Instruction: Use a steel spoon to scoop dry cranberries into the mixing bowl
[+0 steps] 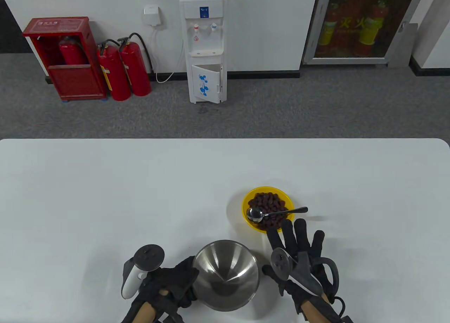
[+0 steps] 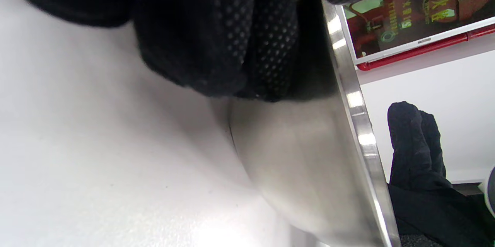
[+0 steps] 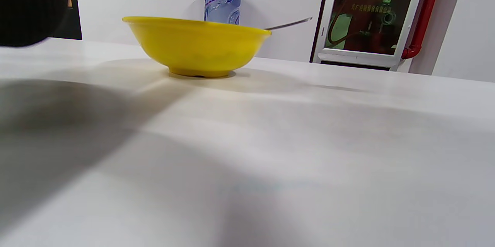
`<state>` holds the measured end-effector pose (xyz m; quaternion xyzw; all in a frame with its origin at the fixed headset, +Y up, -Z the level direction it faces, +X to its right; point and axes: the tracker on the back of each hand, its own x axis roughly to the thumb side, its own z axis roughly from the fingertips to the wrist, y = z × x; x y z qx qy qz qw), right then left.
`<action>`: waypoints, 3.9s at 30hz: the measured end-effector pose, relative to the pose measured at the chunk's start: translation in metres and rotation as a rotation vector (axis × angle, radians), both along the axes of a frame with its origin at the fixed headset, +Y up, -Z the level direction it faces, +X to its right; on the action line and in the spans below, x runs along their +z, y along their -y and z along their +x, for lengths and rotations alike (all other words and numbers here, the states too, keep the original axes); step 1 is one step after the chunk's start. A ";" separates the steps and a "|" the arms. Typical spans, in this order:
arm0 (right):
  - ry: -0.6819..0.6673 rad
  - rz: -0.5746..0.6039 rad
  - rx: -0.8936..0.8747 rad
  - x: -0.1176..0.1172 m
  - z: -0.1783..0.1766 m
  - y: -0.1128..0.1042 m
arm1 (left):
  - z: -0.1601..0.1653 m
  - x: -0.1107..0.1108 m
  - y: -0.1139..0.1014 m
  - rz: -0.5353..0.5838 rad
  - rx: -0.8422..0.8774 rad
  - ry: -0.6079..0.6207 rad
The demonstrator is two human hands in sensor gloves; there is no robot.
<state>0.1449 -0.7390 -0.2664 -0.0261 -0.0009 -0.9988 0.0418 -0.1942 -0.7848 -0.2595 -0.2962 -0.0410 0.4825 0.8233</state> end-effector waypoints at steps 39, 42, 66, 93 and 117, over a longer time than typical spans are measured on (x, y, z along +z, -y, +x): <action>0.246 0.176 -0.350 -0.016 0.050 -0.011 | -0.044 -0.019 -0.033 0.471 -0.960 -0.094; 0.389 0.218 -0.541 -0.031 0.073 -0.018 | -0.039 -0.017 -0.034 0.482 -0.925 -0.073; 0.593 0.018 -0.971 -0.101 0.091 -0.011 | -0.044 -0.019 -0.034 0.488 -0.917 -0.064; -0.051 0.717 -0.340 -0.028 0.063 -0.030 | -0.036 -0.014 -0.037 0.513 -0.902 -0.061; -0.180 0.752 0.054 -0.018 0.039 -0.019 | -0.033 -0.013 -0.032 0.505 -0.937 -0.036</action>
